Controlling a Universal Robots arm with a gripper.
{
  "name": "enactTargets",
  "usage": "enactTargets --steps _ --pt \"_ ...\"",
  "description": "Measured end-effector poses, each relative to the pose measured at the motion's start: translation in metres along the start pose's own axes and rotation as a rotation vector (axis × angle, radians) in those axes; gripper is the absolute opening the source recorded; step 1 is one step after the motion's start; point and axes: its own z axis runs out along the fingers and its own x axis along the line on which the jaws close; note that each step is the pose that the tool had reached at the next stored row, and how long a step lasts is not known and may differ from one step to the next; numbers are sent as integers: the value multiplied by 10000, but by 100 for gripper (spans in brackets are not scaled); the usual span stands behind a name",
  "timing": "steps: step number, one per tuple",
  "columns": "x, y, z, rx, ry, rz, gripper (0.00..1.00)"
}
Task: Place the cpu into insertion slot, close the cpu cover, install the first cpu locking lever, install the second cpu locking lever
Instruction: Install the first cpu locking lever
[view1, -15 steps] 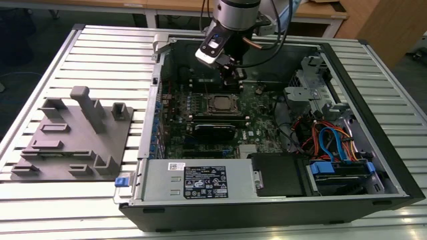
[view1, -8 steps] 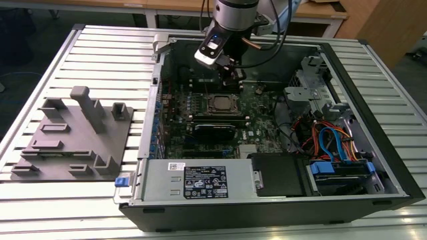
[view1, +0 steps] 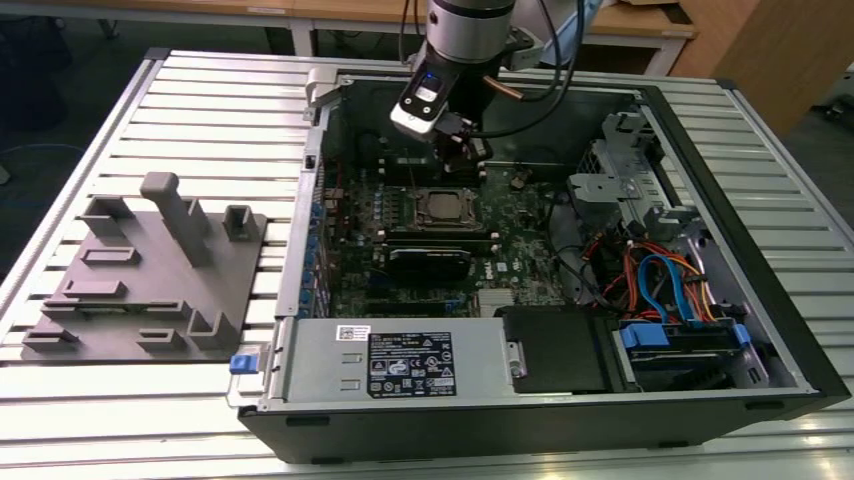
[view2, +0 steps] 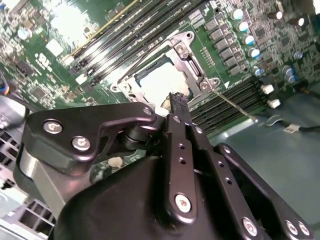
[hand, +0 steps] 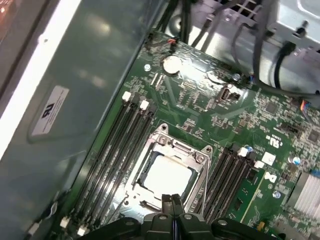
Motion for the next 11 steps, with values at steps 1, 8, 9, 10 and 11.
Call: enactTargets --steps 1,8,9,10,11 --pt "0 -1 0 0 0 -162 11" --pt "5 -12 1 -6 3 -1173 11" --pt "10 -23 2 -6 3 -1223 11" --pt "15 -34 1 -5 2 -1266 11" --pt "22 -47 1 -4 2 -1303 11"
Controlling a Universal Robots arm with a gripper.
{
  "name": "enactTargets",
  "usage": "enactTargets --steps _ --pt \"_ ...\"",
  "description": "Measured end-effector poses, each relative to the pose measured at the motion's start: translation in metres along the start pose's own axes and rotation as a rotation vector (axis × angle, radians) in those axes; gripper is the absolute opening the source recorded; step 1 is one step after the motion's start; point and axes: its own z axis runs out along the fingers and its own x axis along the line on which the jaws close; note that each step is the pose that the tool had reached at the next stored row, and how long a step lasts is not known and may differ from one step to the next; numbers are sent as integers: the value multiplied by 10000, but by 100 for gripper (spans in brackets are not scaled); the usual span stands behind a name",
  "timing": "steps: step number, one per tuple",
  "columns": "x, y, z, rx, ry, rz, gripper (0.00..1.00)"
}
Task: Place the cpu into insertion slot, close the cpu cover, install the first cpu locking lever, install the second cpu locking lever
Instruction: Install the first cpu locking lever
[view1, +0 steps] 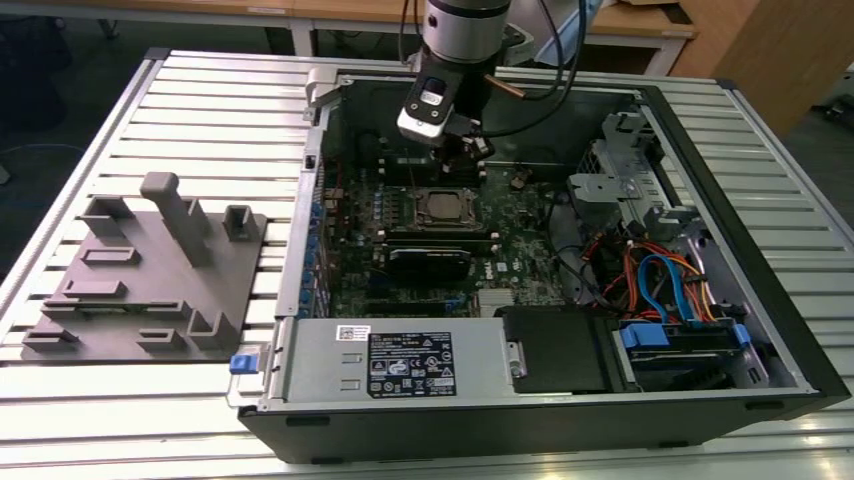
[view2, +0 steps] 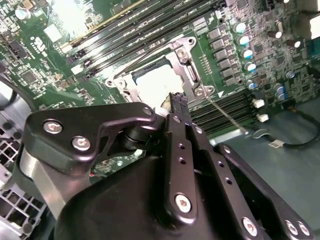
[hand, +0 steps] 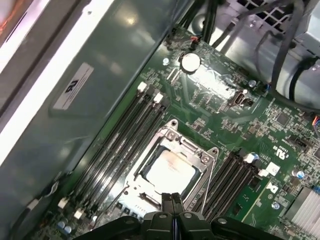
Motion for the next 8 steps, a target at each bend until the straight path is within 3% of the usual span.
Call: enactTargets --steps 3,8 --pt "16 -23 1 -2 1 -200 11" --pt "16 -24 1 -4 2 -1088 11"
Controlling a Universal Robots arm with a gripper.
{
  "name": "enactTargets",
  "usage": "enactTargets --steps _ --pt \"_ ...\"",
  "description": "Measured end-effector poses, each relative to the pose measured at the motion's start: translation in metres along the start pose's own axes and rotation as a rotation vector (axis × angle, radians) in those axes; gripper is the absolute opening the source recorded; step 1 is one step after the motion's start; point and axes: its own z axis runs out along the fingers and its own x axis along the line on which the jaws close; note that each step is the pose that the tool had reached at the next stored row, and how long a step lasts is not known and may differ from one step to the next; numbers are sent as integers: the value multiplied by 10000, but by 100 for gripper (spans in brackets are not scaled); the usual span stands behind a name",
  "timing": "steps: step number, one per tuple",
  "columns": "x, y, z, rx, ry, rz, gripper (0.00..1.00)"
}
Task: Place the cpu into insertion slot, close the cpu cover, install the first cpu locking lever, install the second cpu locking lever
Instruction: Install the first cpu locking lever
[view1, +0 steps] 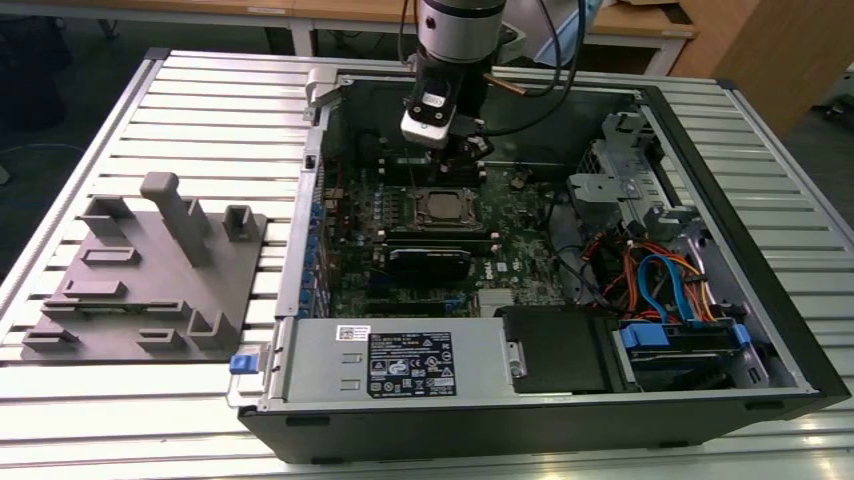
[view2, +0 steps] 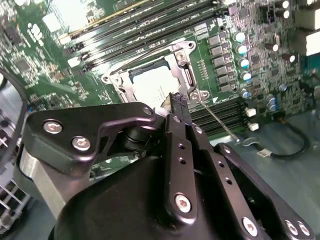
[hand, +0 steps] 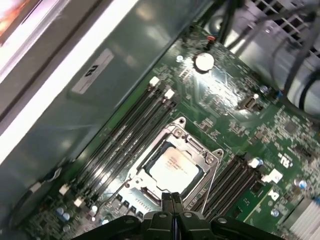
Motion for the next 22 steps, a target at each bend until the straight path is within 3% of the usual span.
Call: enactTargets --steps 6,14,22 --pt "0 0 1 -3 2 -939 11" --pt "36 -43 2 -41 -31 -1303 11" --pt "36 -44 11 -52 -32 -2629 11"
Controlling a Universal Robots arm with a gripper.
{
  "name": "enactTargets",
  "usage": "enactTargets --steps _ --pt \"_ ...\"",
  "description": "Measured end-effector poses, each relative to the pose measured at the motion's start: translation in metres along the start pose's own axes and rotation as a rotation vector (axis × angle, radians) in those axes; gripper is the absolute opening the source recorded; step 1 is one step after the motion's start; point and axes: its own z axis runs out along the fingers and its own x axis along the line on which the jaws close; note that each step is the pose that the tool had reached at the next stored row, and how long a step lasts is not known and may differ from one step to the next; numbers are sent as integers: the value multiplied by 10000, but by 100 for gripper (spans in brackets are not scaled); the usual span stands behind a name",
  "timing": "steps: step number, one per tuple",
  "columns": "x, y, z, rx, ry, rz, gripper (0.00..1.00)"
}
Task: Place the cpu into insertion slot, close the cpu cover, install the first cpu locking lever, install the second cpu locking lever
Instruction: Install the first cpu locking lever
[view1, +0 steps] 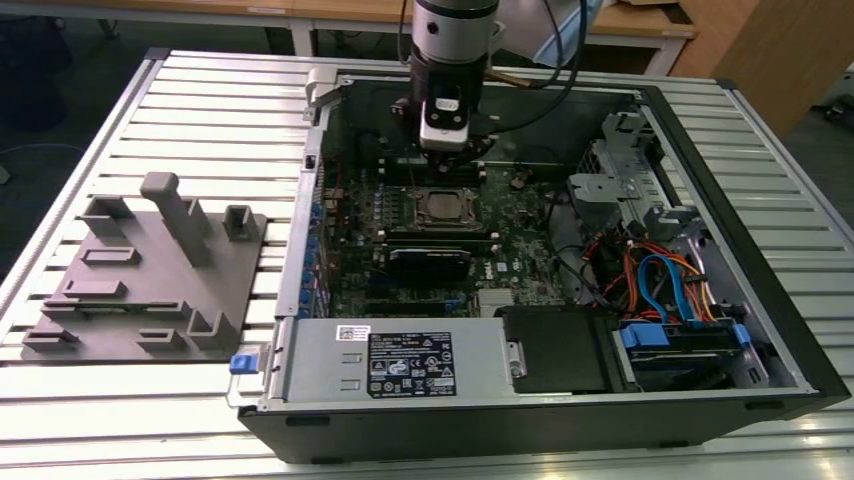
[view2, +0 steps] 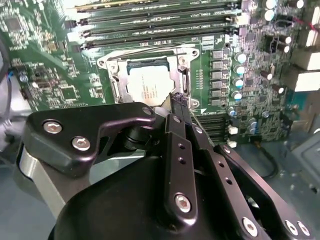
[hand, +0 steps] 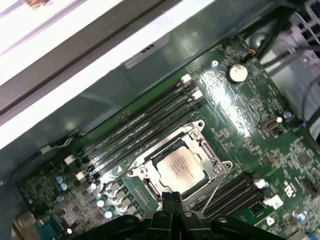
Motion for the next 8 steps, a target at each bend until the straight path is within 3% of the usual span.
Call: enactTargets --steps 4,8 --pt "2 -1 2 -10 -5 -411 11" --pt "2 -1 2 -10 -6 -425 11"
